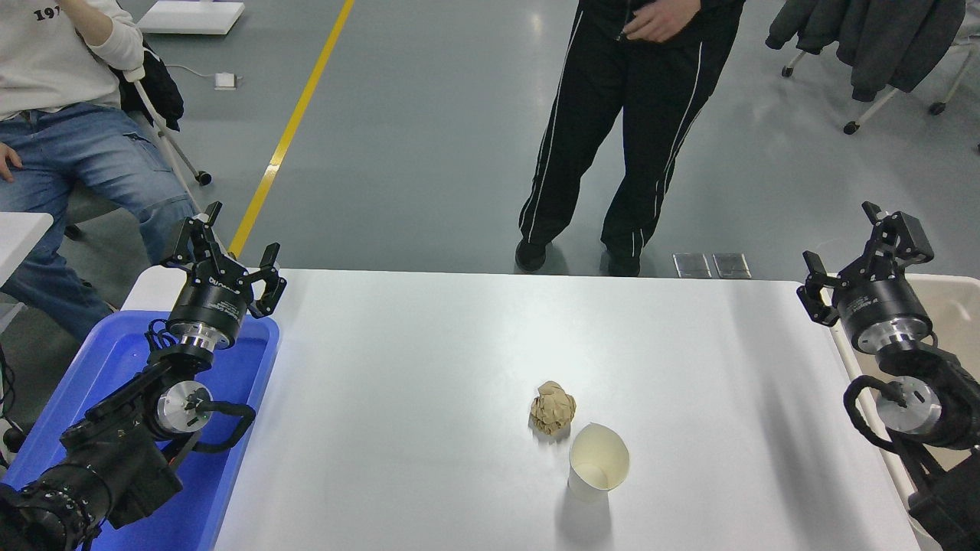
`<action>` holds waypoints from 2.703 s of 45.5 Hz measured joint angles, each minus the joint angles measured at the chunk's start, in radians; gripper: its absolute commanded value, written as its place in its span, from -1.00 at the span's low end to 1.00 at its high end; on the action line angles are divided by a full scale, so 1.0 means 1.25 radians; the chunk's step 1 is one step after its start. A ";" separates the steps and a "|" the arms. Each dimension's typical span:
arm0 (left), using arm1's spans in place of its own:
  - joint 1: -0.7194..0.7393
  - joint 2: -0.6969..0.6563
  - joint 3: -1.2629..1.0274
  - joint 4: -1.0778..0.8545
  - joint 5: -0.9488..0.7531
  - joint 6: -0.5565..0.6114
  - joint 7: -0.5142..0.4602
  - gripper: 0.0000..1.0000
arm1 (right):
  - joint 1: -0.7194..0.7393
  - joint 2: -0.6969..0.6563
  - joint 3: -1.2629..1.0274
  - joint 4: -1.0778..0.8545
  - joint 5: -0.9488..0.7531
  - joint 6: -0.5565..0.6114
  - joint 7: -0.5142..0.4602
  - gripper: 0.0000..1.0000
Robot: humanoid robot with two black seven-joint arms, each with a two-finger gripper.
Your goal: Dispose of the paper cup in the dustbin
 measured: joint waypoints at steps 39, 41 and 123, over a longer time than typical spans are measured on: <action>0.000 0.000 0.000 0.000 0.000 0.000 0.000 1.00 | -0.002 0.012 -0.009 -0.007 0.000 0.000 -0.001 0.99; 0.000 0.000 0.000 0.000 0.000 0.000 0.000 1.00 | -0.002 0.012 -0.010 -0.009 0.000 0.000 -0.001 0.99; 0.000 0.000 0.000 0.000 0.000 0.000 0.000 1.00 | 0.719 -0.041 -1.248 -0.104 -0.237 -0.002 0.001 0.99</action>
